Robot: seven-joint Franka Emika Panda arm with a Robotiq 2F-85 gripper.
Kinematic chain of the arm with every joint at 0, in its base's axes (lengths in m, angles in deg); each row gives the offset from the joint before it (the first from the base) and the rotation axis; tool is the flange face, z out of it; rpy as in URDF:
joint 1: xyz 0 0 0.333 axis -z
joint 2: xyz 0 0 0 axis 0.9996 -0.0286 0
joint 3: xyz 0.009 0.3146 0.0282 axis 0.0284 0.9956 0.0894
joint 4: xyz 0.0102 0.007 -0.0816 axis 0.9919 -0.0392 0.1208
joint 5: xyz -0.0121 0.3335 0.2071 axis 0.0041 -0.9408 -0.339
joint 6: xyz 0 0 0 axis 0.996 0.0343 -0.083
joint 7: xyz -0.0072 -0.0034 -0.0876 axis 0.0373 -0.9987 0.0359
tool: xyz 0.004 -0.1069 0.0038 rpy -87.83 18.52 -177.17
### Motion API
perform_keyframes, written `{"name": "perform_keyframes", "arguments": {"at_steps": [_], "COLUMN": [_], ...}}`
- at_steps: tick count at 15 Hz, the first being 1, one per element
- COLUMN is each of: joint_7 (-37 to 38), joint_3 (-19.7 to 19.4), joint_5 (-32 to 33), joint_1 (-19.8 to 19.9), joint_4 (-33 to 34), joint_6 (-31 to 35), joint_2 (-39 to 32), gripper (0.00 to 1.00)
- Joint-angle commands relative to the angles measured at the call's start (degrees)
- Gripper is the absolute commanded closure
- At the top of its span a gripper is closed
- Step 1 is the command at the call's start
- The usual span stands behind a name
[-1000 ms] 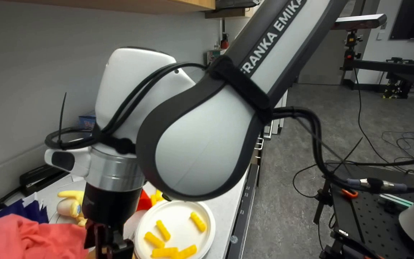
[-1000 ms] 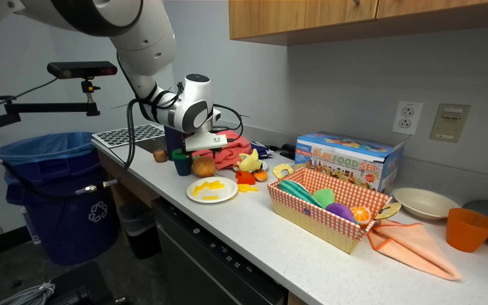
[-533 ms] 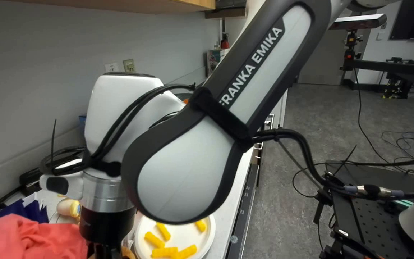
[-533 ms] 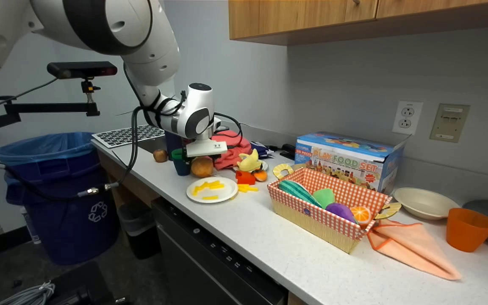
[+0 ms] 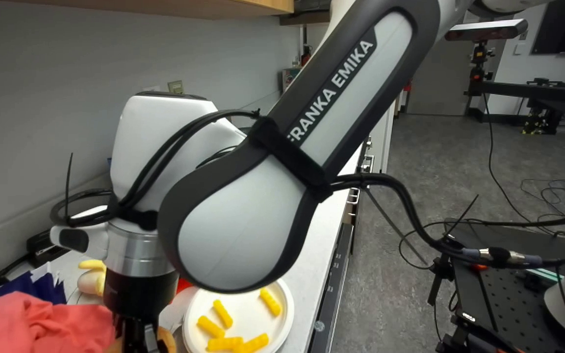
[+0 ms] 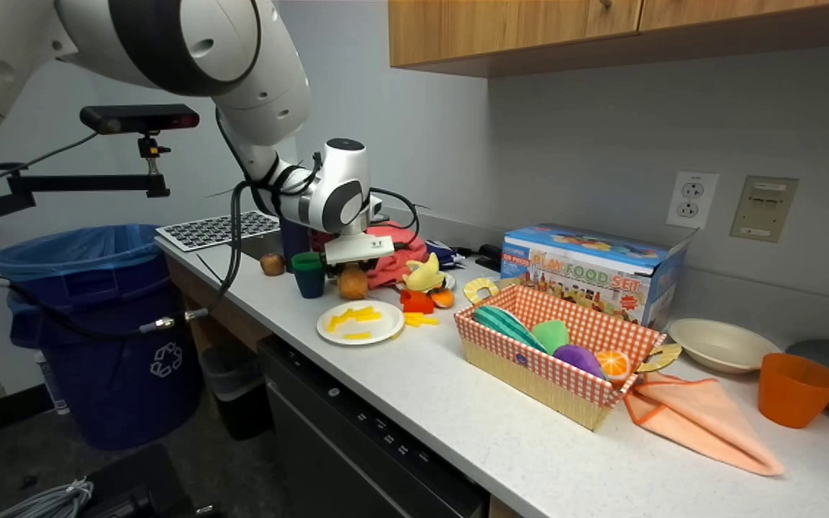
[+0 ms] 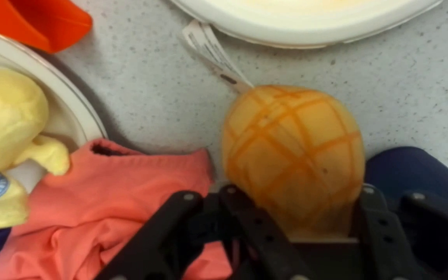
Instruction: Put the purple, pineapple, and banana plushies in the box
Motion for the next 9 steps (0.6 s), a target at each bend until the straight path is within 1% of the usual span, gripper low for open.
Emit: {"name": "perform_keyframes", "arguments": {"at_steps": [1, 2, 3, 4, 5, 7, 9], "joint_7": [0.7, 0.2, -0.2, -0.5, -0.7, -1.3, -2.3], "joint_3": [0.2, 0.6, 0.8, 0.9, 1.0, 0.8, 0.7], "joint_5": [0.8, 0.5, 0.2, -0.1, -0.6, -1.5, -3.1], "joint_1": [0.6, 0.9, 1.0, 1.1, 1.1, 1.2, 1.6], "joint_4": [-1.5, -2.0, -2.3, -2.7, -2.9, -3.5, -3.9], "joint_6": [-4.7, -6.3, -7.8, -10.0, -12.3, -16.3, -19.2], "joint_2": [4.4, 5.8, 7.1, 8.9, 10.7, 14.3, 17.4], "gripper": [0.84, 0.92, 0.93, 0.96, 0.97, 0.94, 0.94]}}
